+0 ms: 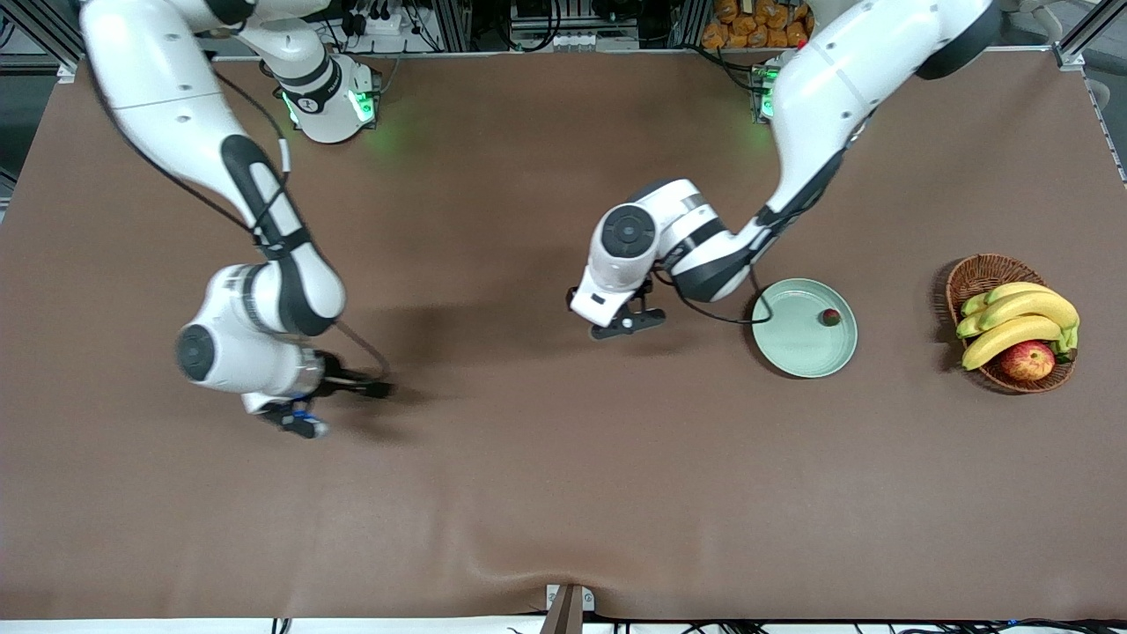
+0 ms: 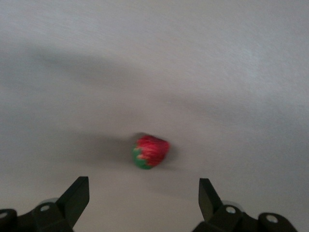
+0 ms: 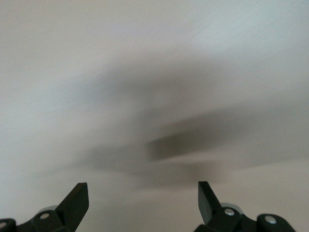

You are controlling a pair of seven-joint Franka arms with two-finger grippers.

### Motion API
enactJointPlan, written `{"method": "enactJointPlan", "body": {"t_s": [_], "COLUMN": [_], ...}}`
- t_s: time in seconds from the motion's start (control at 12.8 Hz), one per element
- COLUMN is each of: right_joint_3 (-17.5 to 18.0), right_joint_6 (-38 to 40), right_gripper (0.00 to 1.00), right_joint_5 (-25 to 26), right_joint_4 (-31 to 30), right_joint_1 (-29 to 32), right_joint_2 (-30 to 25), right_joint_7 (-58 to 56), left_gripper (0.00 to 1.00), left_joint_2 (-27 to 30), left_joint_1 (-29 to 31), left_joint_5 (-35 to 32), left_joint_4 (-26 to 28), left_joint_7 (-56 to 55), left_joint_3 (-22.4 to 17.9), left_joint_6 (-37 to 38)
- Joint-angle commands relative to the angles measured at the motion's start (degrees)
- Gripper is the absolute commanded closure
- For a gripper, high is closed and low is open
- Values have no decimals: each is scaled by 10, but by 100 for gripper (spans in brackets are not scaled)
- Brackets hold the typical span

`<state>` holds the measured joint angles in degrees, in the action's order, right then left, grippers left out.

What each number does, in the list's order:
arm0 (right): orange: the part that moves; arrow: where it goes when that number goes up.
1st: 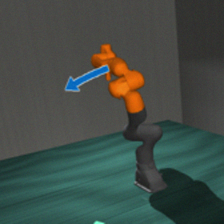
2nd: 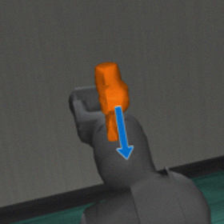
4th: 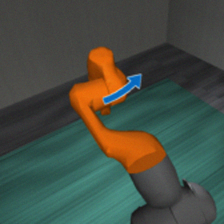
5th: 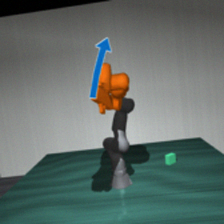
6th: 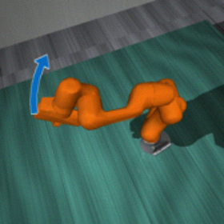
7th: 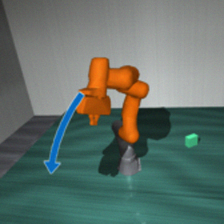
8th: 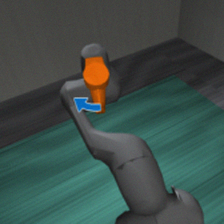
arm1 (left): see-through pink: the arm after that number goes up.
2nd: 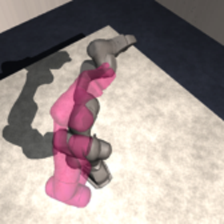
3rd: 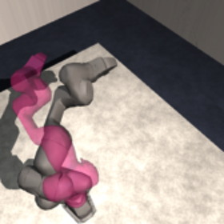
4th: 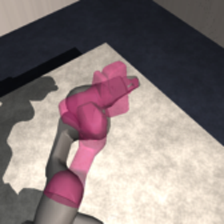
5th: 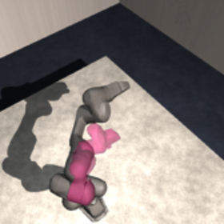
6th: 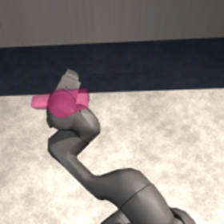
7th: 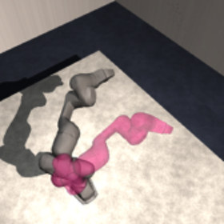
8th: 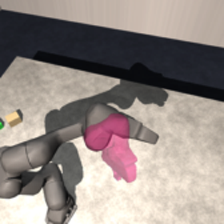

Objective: Collect all strawberries into plate
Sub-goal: 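Grasp the second strawberry with the left gripper while the right gripper grasps the third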

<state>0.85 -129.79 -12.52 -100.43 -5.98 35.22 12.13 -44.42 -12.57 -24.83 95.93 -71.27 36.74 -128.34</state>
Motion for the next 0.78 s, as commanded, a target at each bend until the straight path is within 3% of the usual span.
{"method": "enactJointPlan", "body": {"t_s": [0.0, 0.16, 0.39, 0.7], "right_joint_3": [12, 11, 11, 11], "right_joint_6": [-3, -3, -7, -12], "right_gripper": [0, 0, 0, 0], "right_joint_5": [173, 178, 180, 180], "right_joint_4": [-22, -23, -21, -20], "right_joint_1": [33, 71, 125, 142], "right_joint_2": [-17, -13, -7, 10], "right_joint_7": [-35, -102, -191, -212], "left_gripper": [3, 17, 22, 22], "left_joint_2": [-26, -36, -44, -44], "left_joint_1": [-31, -30, -29, -28], "left_joint_5": [4, -9, -40, -42], "left_joint_4": [-32, -31, -30, -23], "left_joint_7": [7, 23, 39, 54], "left_joint_3": [-30, -31, -40, -44], "left_joint_6": [-27, -51, -61, -61]}}
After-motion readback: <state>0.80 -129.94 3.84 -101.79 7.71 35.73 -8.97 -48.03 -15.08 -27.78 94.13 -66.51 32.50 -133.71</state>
